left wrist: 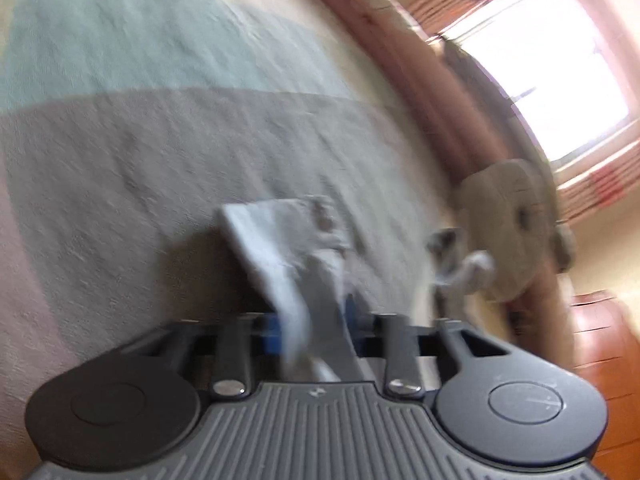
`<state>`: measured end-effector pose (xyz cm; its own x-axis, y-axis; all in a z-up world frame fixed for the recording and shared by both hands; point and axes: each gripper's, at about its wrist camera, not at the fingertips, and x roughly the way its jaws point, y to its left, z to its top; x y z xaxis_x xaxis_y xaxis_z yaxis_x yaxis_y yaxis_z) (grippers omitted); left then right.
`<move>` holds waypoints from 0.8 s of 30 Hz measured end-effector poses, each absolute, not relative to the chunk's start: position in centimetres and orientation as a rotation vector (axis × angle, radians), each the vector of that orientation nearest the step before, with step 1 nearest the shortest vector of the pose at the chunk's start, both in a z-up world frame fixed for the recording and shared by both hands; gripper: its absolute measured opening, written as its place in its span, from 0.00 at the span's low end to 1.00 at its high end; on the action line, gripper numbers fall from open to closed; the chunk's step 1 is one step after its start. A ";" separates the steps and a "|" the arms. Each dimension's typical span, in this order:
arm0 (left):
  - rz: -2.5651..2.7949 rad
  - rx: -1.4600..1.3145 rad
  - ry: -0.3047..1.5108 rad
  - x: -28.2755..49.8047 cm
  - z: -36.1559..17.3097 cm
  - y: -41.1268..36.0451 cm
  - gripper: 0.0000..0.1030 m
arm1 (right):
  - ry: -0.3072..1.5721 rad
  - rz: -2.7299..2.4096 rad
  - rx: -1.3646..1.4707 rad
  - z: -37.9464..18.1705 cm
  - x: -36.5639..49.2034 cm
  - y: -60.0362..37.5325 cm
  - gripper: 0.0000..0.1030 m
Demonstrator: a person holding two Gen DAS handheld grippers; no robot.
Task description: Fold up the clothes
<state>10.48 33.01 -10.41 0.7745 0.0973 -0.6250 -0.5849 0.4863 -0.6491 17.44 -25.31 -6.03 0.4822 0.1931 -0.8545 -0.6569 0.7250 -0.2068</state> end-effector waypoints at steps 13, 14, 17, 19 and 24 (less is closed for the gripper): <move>0.432 -0.820 0.572 13.5 -3.9 31.3 0.02 | 0.777 0.679 -0.846 -6.7 17.0 -24.1 0.22; 0.429 -0.812 0.579 13.8 -3.7 31.1 0.02 | 0.764 0.693 -0.859 -6.7 17.4 -24.0 0.22; 0.426 -0.805 0.599 14.2 -4.0 30.8 0.02 | 0.718 0.737 -0.919 -7.1 18.0 -23.6 0.22; 0.426 -0.808 0.615 14.4 -4.4 30.8 0.02 | 0.683 0.769 -0.968 -7.5 18.2 -23.3 0.22; 0.443 -0.820 0.629 14.6 -5.0 30.7 0.02 | 0.676 0.818 -0.997 -7.4 19.0 -22.9 0.09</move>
